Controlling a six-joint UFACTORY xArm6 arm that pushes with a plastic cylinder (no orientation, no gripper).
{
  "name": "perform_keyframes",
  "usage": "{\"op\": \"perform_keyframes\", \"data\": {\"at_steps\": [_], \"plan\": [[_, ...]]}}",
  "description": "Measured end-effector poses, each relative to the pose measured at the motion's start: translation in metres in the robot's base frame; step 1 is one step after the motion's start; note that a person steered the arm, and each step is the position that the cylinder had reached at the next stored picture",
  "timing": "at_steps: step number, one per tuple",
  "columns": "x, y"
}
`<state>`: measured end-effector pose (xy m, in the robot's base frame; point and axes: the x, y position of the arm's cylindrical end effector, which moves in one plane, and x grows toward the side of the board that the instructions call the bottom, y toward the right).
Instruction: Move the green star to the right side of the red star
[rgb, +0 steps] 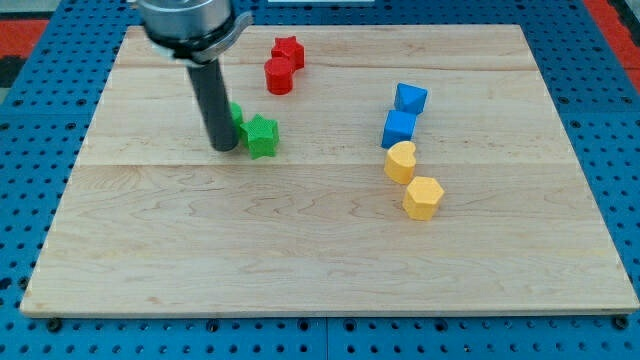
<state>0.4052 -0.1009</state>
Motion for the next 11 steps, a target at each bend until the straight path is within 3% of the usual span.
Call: {"op": "perform_keyframes", "data": {"at_steps": [1, 2, 3, 5, 7, 9, 11], "plan": [[-0.002, 0.056], [0.019, 0.031], [0.019, 0.087], [-0.017, 0.107], [-0.090, 0.131], [-0.104, 0.108], [-0.123, 0.146]]}}
